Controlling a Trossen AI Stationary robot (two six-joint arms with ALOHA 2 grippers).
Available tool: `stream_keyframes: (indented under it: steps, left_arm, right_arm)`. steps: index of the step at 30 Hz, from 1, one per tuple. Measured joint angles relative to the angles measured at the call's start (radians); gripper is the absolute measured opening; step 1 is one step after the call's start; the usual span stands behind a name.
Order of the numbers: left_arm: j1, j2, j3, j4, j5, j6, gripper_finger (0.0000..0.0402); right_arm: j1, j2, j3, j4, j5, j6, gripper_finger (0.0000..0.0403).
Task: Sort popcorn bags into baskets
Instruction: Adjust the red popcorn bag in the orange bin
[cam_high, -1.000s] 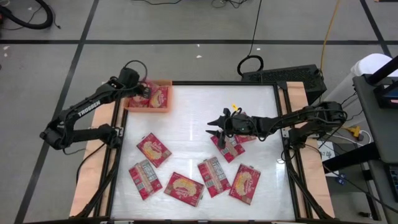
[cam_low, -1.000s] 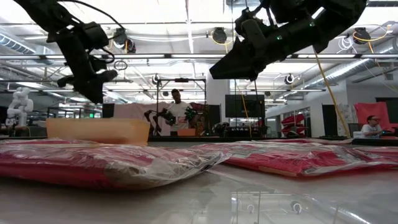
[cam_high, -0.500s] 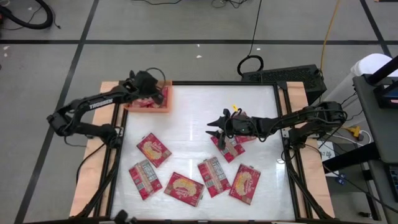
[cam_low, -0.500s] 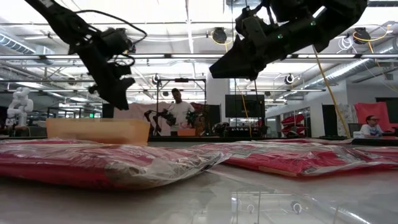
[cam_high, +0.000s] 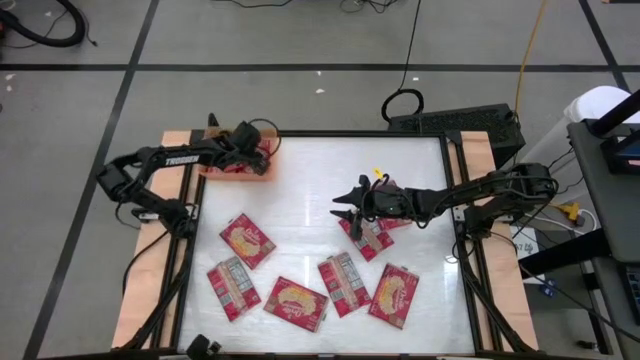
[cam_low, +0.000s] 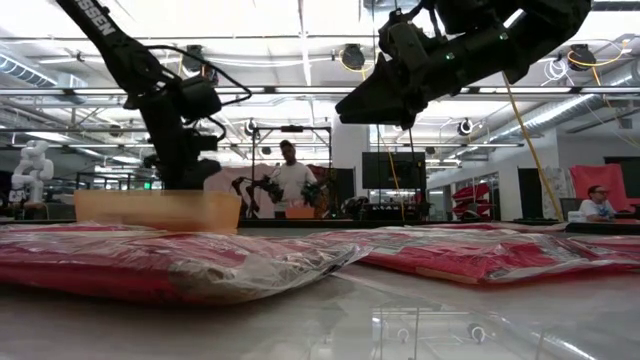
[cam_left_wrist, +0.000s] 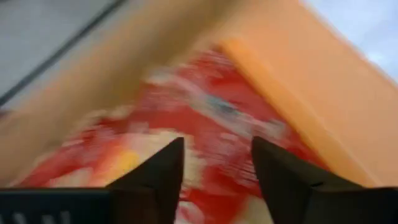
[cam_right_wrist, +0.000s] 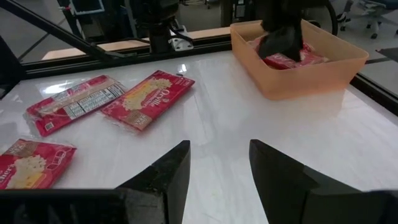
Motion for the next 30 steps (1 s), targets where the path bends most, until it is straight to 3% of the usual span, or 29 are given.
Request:
stream_keyframes:
  steps: [2,5,8,14,20,30]
  left_arm:
    - [0.022,-0.001,0.021,-0.011,-0.012,-0.066,0.0224]
    - [0.065,0.009,0.066,-0.087,0.148,-0.117,0.0247]
    - [0.061,0.012,0.107,-0.164,0.192,-0.049,0.0258]
    - [0.002,0.012,0.128,-0.246,0.168,0.137,0.0262]
    - [-0.042,0.013,0.098,-0.238,0.033,0.182,0.0262]
    - [-0.006,0.013,0.07,-0.205,0.072,0.196,0.0257]
  right_arm:
    - [0.0,0.0,0.0,0.0,0.0,0.0,0.0159]
    - [0.0,0.0,0.0,0.0,0.0,0.0,0.0159]
    - [0.0,0.0,0.0,-0.001,0.0,0.0,0.0159]
    - [0.0,0.0,0.0,-0.024,0.0,-0.007,0.0159]
    - [0.0,0.0,0.0,-0.027,0.0,-0.007,0.0159]
    - [0.0,0.0,0.0,-0.026,-0.002,-0.001,0.0159]
